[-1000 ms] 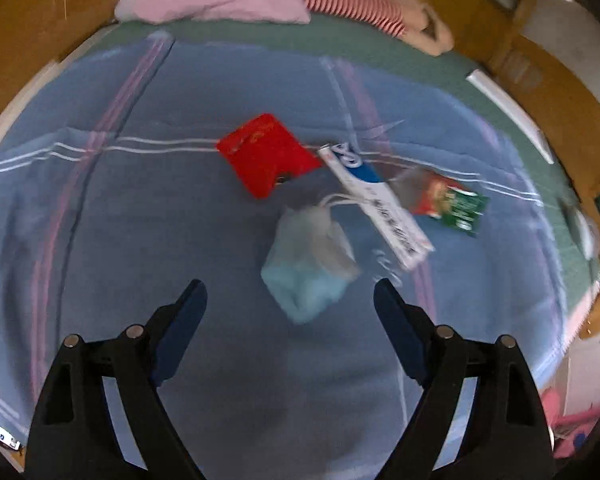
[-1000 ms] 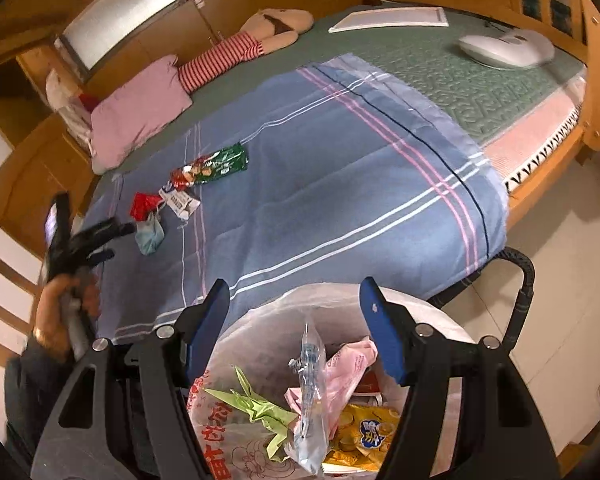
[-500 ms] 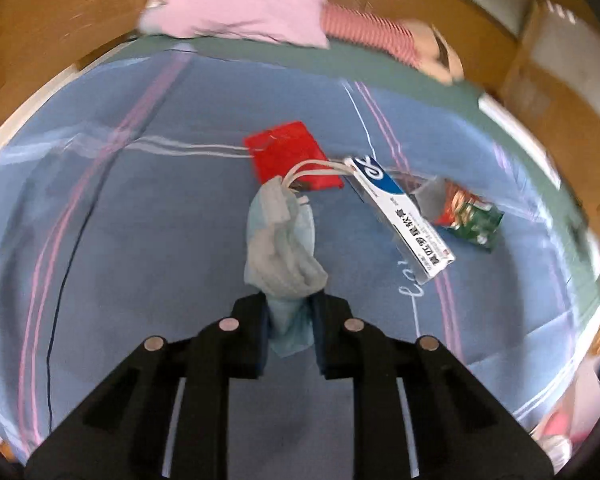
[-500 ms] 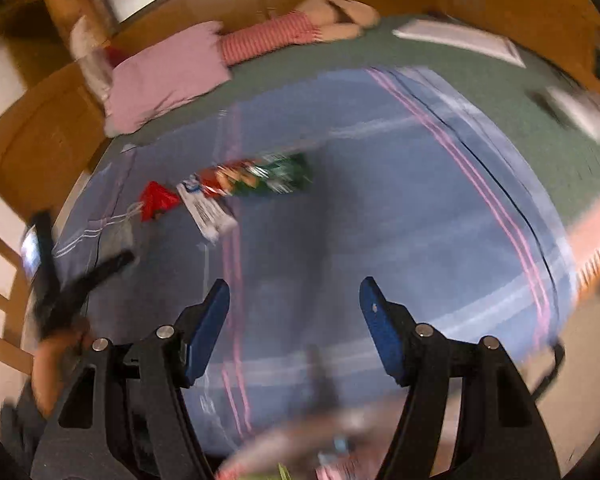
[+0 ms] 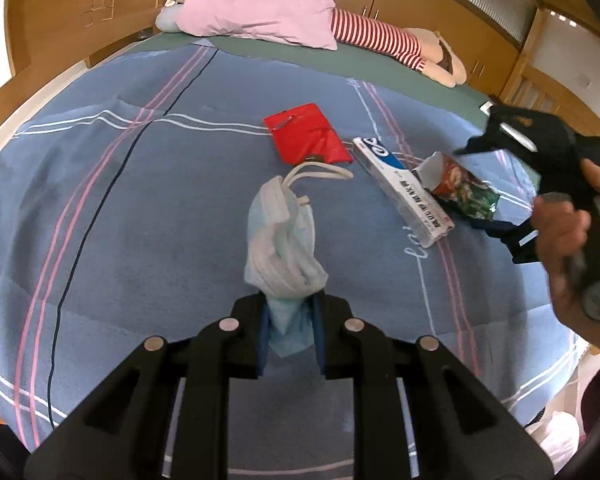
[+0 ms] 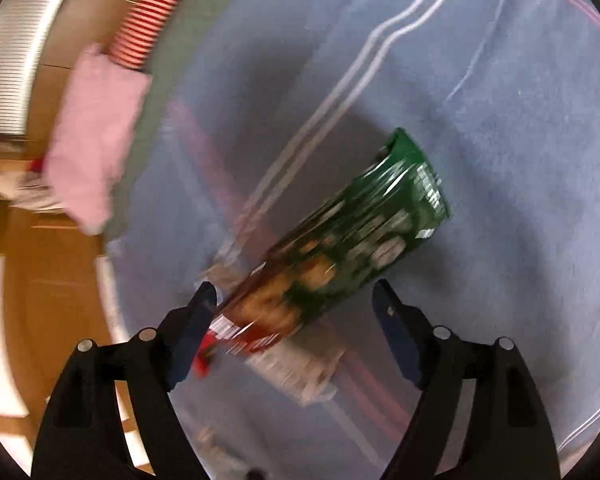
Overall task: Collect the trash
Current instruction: 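Grasp the light blue mask with the left tool while the right tool grasps the dark green wafer bag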
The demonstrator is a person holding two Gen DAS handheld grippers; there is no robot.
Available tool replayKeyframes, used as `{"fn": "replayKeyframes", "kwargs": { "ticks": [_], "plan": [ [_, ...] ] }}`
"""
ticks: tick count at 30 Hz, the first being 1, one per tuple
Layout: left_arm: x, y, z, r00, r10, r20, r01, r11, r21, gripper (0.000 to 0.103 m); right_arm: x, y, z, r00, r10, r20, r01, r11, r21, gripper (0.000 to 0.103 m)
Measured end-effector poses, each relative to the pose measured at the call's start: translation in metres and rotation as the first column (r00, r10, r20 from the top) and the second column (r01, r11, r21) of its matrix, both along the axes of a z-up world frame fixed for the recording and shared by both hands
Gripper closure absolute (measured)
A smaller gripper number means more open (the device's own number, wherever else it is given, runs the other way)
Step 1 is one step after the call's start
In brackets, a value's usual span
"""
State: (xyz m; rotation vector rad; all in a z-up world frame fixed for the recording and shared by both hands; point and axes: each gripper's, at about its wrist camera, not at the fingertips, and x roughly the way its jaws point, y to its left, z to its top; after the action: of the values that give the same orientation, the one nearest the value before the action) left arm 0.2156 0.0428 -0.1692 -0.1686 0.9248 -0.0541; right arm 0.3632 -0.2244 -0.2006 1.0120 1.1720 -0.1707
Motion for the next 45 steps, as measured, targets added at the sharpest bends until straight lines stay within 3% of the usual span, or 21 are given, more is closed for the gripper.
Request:
{"fn": "replayKeyframes", "kwargs": {
  "ticks": [1,3,5,8,12,15,16,18,19,20,21,26,27,28,30,31,34,38,40,41,45],
  "plan": [
    [0.000,0.000,0.000,1.000,0.000,0.000,0.000,1.000,0.001,0.084,0.003,0.001,-0.002,1.000,0.002,0.002,-0.002,0.999,-0.039,0.024],
    [0.000,0.002,0.001,1.000,0.008,0.004,-0.008,1.000,0.000,0.084,0.005,0.006,0.004,0.998,0.049,0.034,-0.045,0.992,-0.118,0.036],
    [-0.001,0.005,0.001,1.000,0.022,0.004,-0.022,1.000,-0.006,0.084,0.004,0.016,0.013,0.986,0.155,0.055,-0.139,0.966,-0.218,0.069],
    [-0.001,0.008,-0.001,0.999,0.032,-0.010,-0.032,0.999,-0.013,0.084,-0.006,0.022,0.027,0.957,0.284,0.057,-0.250,0.911,-0.328,0.077],
    [-0.003,0.011,0.001,0.999,0.044,-0.005,-0.044,0.999,-0.023,0.084,-0.038,0.033,0.058,0.890,0.454,0.040,-0.379,0.787,-0.487,0.078],
    [-0.003,0.010,0.000,0.999,0.034,-0.011,-0.035,0.999,-0.034,0.084,-0.071,0.054,0.074,0.763,0.643,-0.066,-0.554,0.598,-0.579,0.078],
    [-0.003,0.007,-0.001,1.000,0.017,-0.018,-0.018,0.999,-0.040,0.084,-0.085,0.065,0.075,0.702,0.701,-0.125,-0.612,0.504,-0.610,0.076],
    [-0.001,-0.001,-0.005,0.998,-0.042,-0.041,0.040,0.998,-0.049,0.084,-0.112,0.080,0.070,0.609,0.760,-0.229,-0.683,0.356,-0.638,0.065],
    [0.000,-0.006,-0.008,0.995,-0.076,-0.057,0.072,0.996,-0.060,0.084,-0.116,0.085,0.067,0.590,0.768,-0.250,-0.695,0.325,-0.641,0.050],
    [0.001,-0.011,-0.012,0.991,-0.111,-0.079,0.104,0.991,-0.086,0.083,-0.124,0.083,0.066,0.590,0.767,-0.251,-0.691,0.319,-0.649,0.037],
    [0.002,-0.014,-0.015,0.986,-0.135,-0.099,0.125,0.987,-0.103,0.082,-0.130,0.080,0.065,0.602,0.762,-0.241,-0.678,0.327,-0.658,0.034],
    [0.004,-0.011,-0.019,0.985,-0.123,-0.120,0.107,0.986,-0.131,0.076,-0.131,0.059,0.056,0.748,0.653,-0.116,-0.569,0.542,-0.619,0.029],
    [0.005,-0.009,-0.020,0.985,-0.114,-0.128,0.095,0.985,-0.142,0.070,-0.130,0.053,0.052,0.778,0.622,-0.087,-0.540,0.591,-0.600,0.029],
    [0.006,-0.007,-0.022,0.985,-0.106,-0.133,0.085,0.984,-0.154,0.067,-0.130,0.052,0.050,0.792,0.605,-0.076,-0.527,0.617,-0.585,0.029],
    [0.008,0.001,-0.022,0.987,-0.075,-0.141,0.048,0.982,-0.183,0.048,-0.127,0.048,0.042,0.835,0.549,-0.050,-0.481,0.682,-0.551,0.029],
    [0.008,0.006,-0.023,0.988,-0.051,-0.144,0.022,0.980,-0.195,0.043,-0.126,0.050,0.040,0.845,0.533,-0.044,-0.466,0.694,-0.549,0.031],
    [0.008,0.019,-0.025,0.988,0.018,-0.152,-0.052,0.973,-0.227,0.036,-0.125,0.055,0.030,0.853,0.519,-0.059,-0.465,0.703,-0.539,0.053],
    [0.011,0.021,-0.027,0.987,0.027,-0.159,-0.065,0.969,-0.237,0.030,-0.129,0.065,0.023,0.834,0.548,-0.059,-0.496,0.700,-0.513,0.088],
    [0.013,0.017,-0.028,0.987,0.017,-0.160,-0.053,0.974,-0.221,0.030,-0.136,0.076,0.029,0.818,0.571,-0.068,-0.504,0.655,-0.562,0.090],
    [0.014,0.014,-0.028,0.987,0.006,-0.159,-0.039,0.978,-0.206,0.035,-0.139,0.079,0.031,0.812,0.579,-0.070,-0.507,0.640,-0.578,0.091],
    [0.014,0.002,-0.029,0.986,-0.055,-0.157,0.028,0.985,-0.171,0.070,-0.156,0.095,0.046,0.781,0.621,-0.064,-0.509,0.576,-0.640,0.091]
  ]
}}
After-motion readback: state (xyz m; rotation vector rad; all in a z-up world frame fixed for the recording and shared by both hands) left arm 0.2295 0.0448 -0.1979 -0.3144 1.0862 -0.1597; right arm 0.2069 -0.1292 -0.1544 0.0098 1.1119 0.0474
